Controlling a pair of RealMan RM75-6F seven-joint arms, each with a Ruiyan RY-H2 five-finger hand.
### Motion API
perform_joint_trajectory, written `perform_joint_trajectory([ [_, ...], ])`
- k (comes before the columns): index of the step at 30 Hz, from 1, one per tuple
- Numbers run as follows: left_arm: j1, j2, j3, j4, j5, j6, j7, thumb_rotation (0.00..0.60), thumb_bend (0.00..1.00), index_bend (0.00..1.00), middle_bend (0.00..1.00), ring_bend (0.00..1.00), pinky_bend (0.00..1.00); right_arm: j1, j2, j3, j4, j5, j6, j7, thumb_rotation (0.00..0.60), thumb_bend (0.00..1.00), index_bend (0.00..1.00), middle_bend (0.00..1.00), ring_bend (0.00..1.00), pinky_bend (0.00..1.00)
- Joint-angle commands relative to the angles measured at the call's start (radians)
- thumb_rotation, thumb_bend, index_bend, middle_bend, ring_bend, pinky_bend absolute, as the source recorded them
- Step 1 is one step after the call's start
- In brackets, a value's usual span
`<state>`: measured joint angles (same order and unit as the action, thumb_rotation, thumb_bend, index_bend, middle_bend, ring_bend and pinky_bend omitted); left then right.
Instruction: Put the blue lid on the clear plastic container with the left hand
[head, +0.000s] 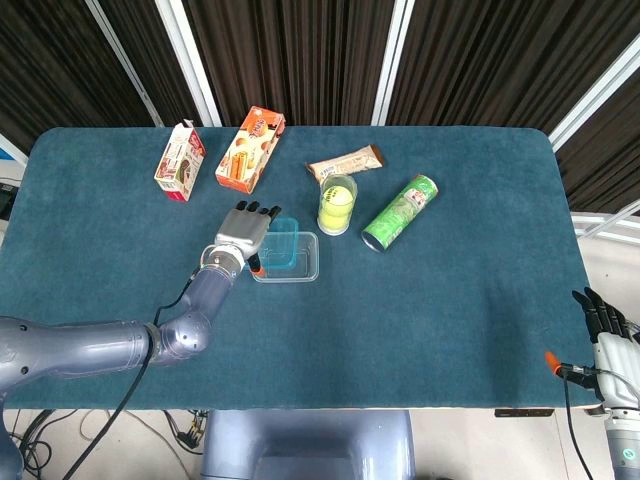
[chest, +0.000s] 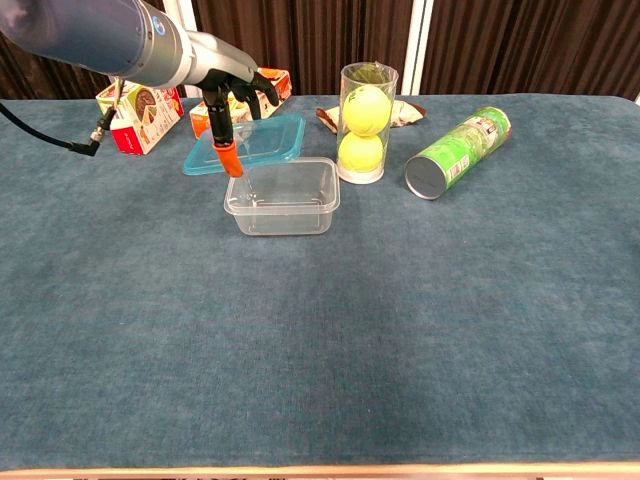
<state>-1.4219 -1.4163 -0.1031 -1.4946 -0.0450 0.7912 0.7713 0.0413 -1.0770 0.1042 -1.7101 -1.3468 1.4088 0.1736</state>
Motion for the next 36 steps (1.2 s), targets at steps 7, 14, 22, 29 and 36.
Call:
perform_joint_trajectory([
  [7, -0.014, -0.040, -0.007, 0.004, -0.002, 0.041, 0.014, 0.600, 0.13, 0.07, 0.30, 0.00, 0.00, 0.000, 0.001, 0.000, 0.001, 0.000, -0.002, 0.003, 0.600, 0.29, 0.10, 0.00, 0.00, 0.00],
  [14, -0.016, -0.074, -0.013, 0.024, -0.011, 0.060, 0.026, 0.600, 0.13, 0.08, 0.30, 0.00, 0.00, 0.000, 0.001, 0.000, 0.001, -0.001, -0.003, 0.005, 0.600, 0.29, 0.10, 0.00, 0.00, 0.00],
  [22, -0.011, -0.099, -0.026, 0.039, -0.002, 0.064, 0.035, 0.600, 0.13, 0.08, 0.30, 0.00, 0.00, -0.001, 0.002, 0.000, 0.001, -0.001, -0.004, 0.007, 0.600, 0.29, 0.10, 0.00, 0.00, 0.00],
  [29, -0.006, -0.119, -0.031, 0.053, 0.007, 0.068, 0.046, 0.600, 0.13, 0.08, 0.30, 0.00, 0.00, -0.001, 0.003, 0.000, 0.000, -0.001, -0.005, 0.008, 0.600, 0.29, 0.10, 0.00, 0.00, 0.00],
  [36, 0.001, -0.133, -0.042, 0.063, 0.014, 0.069, 0.049, 0.600, 0.13, 0.08, 0.30, 0.00, 0.00, 0.000, 0.004, 0.000, 0.000, -0.003, -0.007, 0.011, 0.600, 0.29, 0.10, 0.00, 0.00, 0.00],
])
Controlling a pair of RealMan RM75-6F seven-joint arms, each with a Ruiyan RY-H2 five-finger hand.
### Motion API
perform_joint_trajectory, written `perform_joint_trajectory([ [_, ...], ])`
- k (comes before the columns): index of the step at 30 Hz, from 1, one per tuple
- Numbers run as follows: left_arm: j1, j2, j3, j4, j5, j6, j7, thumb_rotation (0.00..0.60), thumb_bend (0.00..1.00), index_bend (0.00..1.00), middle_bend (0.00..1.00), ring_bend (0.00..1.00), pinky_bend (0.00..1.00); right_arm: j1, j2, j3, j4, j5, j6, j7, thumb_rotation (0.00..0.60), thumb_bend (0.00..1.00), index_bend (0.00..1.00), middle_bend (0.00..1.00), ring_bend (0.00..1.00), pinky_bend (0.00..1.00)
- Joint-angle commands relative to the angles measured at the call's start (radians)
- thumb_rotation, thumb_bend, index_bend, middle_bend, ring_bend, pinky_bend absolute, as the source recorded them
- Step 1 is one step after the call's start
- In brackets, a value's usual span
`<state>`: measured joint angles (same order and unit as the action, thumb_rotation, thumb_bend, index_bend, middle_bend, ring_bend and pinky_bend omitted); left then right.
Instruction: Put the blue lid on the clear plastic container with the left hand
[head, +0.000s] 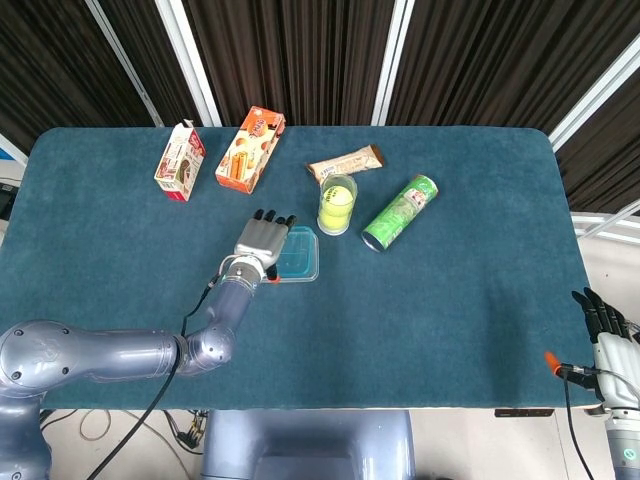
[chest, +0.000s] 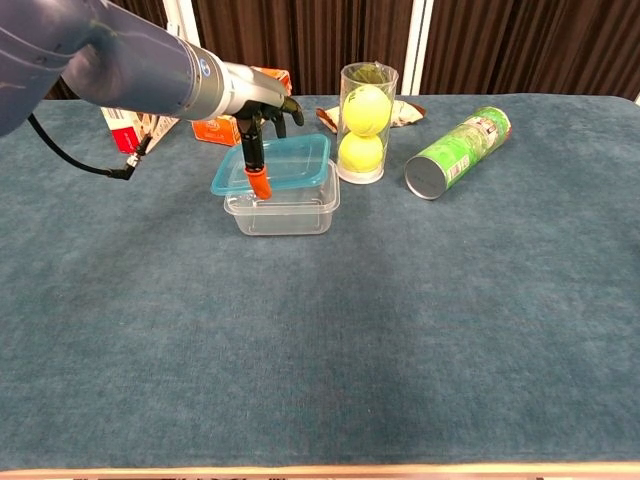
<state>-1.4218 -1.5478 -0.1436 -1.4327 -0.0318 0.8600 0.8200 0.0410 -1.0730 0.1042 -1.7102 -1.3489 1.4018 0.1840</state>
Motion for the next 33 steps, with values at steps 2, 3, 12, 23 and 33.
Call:
perform_joint_trajectory([
  [2, 0.003, -0.007, -0.003, 0.004, 0.003, 0.003, 0.002, 0.600, 0.13, 0.08, 0.30, 0.00, 0.00, 0.000, 0.000, -0.001, 0.000, -0.001, -0.001, 0.001, 0.600, 0.29, 0.10, 0.00, 0.00, 0.00],
  [3, 0.004, -0.009, -0.004, 0.006, 0.004, 0.004, 0.002, 0.600, 0.13, 0.08, 0.30, 0.00, 0.00, 0.000, 0.000, -0.001, 0.000, -0.002, -0.001, 0.001, 0.600, 0.29, 0.10, 0.00, 0.00, 0.00],
  [12, 0.010, -0.036, -0.012, 0.027, -0.002, 0.012, 0.019, 0.600, 0.13, 0.08, 0.30, 0.00, 0.00, 0.000, 0.003, -0.001, -0.002, -0.001, -0.003, 0.006, 0.600, 0.29, 0.10, 0.00, 0.00, 0.00],
  [23, 0.014, -0.063, -0.026, 0.047, 0.007, 0.023, 0.040, 0.600, 0.13, 0.08, 0.29, 0.00, 0.00, 0.000, 0.005, -0.002, -0.001, -0.004, -0.006, 0.011, 0.600, 0.29, 0.10, 0.00, 0.00, 0.00],
  [33, 0.019, -0.084, -0.035, 0.067, 0.007, 0.023, 0.059, 0.600, 0.13, 0.08, 0.29, 0.00, 0.00, 0.001, 0.006, -0.003, -0.001, -0.003, -0.008, 0.012, 0.600, 0.29, 0.10, 0.00, 0.00, 0.00],
])
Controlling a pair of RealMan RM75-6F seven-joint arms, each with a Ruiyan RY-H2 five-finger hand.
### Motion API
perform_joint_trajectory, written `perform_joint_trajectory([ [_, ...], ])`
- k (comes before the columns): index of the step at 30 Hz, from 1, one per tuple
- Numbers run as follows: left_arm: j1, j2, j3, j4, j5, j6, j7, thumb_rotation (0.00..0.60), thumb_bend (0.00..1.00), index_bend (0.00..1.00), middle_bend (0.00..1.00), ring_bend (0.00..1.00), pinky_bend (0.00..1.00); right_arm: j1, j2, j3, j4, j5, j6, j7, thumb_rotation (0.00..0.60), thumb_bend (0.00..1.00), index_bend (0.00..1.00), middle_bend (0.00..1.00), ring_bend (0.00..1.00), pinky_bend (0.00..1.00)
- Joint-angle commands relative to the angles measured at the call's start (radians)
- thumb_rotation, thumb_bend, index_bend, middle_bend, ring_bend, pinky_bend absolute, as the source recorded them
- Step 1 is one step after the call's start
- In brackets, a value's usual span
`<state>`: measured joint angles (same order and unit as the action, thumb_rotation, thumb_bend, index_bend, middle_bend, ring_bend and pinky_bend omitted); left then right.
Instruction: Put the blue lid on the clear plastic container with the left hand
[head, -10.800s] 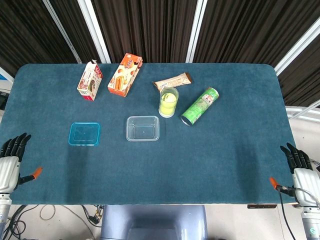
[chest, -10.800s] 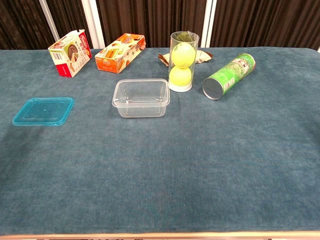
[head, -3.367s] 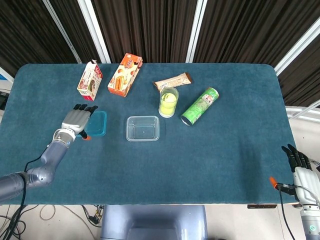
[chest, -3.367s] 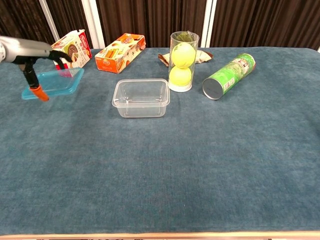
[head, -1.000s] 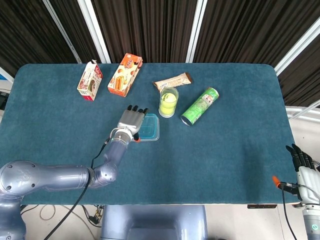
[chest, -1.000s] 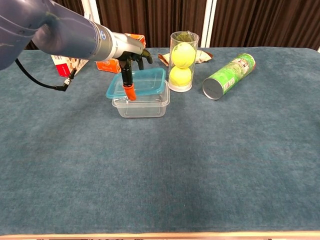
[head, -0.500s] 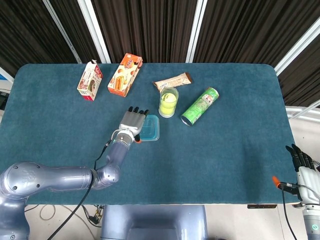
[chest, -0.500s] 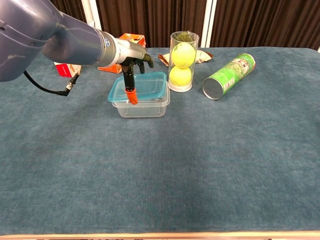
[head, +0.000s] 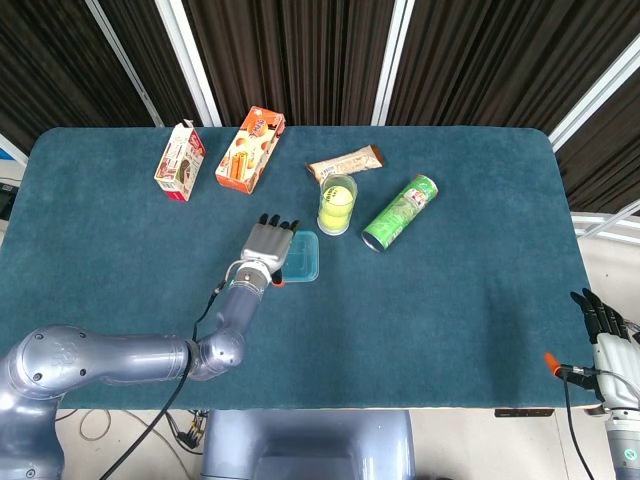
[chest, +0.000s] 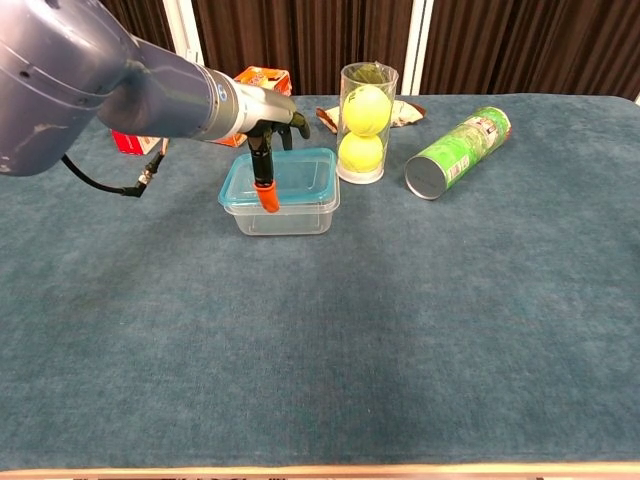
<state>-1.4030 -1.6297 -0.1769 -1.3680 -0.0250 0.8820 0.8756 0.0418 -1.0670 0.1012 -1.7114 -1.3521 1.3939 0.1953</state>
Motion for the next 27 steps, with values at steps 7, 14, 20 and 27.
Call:
perform_joint_trajectory([
  [7, 0.001, -0.011, -0.009, 0.003, -0.002, 0.009, 0.021, 0.600, 0.13, 0.08, 0.29, 0.00, 0.00, 0.001, 0.002, 0.000, -0.001, 0.000, -0.002, 0.003, 0.600, 0.29, 0.10, 0.00, 0.00, 0.00],
  [14, 0.002, -0.019, -0.018, -0.002, -0.004, 0.026, 0.038, 0.600, 0.12, 0.08, 0.29, 0.00, 0.00, 0.001, 0.002, 0.000, -0.001, 0.001, -0.003, 0.005, 0.600, 0.29, 0.10, 0.00, 0.00, 0.00],
  [20, 0.002, -0.028, -0.028, 0.005, -0.013, 0.037, 0.054, 0.600, 0.12, 0.08, 0.29, 0.00, 0.00, 0.001, 0.003, -0.001, -0.002, 0.001, -0.004, 0.006, 0.600, 0.29, 0.10, 0.00, 0.00, 0.00],
  [27, 0.002, -0.034, -0.042, 0.011, -0.027, 0.049, 0.076, 0.600, 0.12, 0.08, 0.29, 0.00, 0.00, 0.001, 0.003, -0.001, -0.001, 0.000, -0.005, 0.007, 0.600, 0.29, 0.10, 0.00, 0.00, 0.00],
])
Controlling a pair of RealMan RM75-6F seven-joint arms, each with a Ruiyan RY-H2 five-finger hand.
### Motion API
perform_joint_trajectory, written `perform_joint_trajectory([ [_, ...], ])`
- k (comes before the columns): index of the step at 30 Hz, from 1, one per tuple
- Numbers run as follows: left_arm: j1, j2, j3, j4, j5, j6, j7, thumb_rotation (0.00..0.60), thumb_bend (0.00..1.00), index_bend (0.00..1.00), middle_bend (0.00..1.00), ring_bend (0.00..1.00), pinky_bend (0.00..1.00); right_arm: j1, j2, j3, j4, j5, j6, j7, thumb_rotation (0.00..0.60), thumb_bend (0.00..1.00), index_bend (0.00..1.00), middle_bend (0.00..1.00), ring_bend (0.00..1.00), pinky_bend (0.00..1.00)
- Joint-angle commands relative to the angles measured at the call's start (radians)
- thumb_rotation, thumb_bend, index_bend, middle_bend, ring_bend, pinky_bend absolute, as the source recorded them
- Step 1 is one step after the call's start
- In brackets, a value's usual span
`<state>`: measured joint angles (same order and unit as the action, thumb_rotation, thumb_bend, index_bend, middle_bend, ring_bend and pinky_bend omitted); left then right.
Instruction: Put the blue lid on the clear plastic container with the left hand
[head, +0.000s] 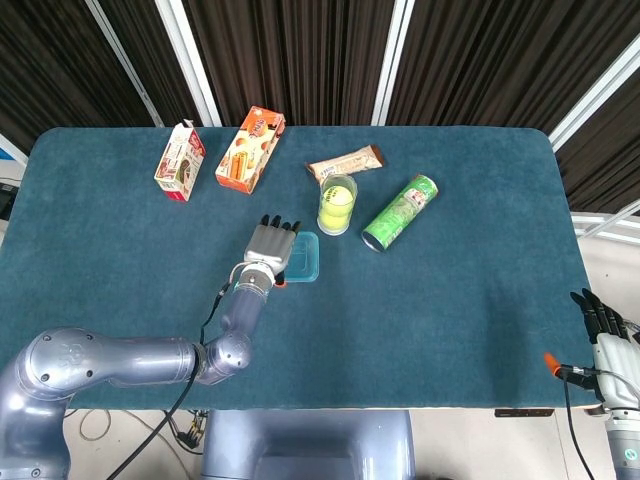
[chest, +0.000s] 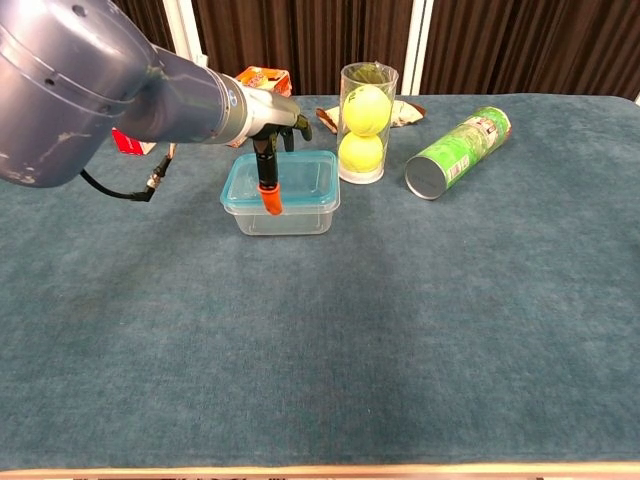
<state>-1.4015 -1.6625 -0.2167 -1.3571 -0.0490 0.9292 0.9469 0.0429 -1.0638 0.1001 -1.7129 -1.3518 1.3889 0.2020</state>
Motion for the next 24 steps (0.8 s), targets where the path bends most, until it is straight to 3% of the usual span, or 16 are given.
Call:
perform_joint_trajectory([
  [1, 0.001, -0.001, -0.005, 0.001, -0.006, 0.003, 0.008, 0.600, 0.12, 0.08, 0.29, 0.00, 0.00, 0.000, 0.000, 0.000, 0.000, 0.000, 0.000, 0.000, 0.600, 0.29, 0.10, 0.00, 0.00, 0.00],
  [24, -0.004, -0.028, -0.046, 0.017, -0.053, 0.049, 0.086, 0.600, 0.12, 0.07, 0.29, 0.00, 0.00, 0.000, 0.001, -0.002, -0.001, -0.001, -0.002, 0.003, 0.600, 0.29, 0.10, 0.00, 0.00, 0.00],
])
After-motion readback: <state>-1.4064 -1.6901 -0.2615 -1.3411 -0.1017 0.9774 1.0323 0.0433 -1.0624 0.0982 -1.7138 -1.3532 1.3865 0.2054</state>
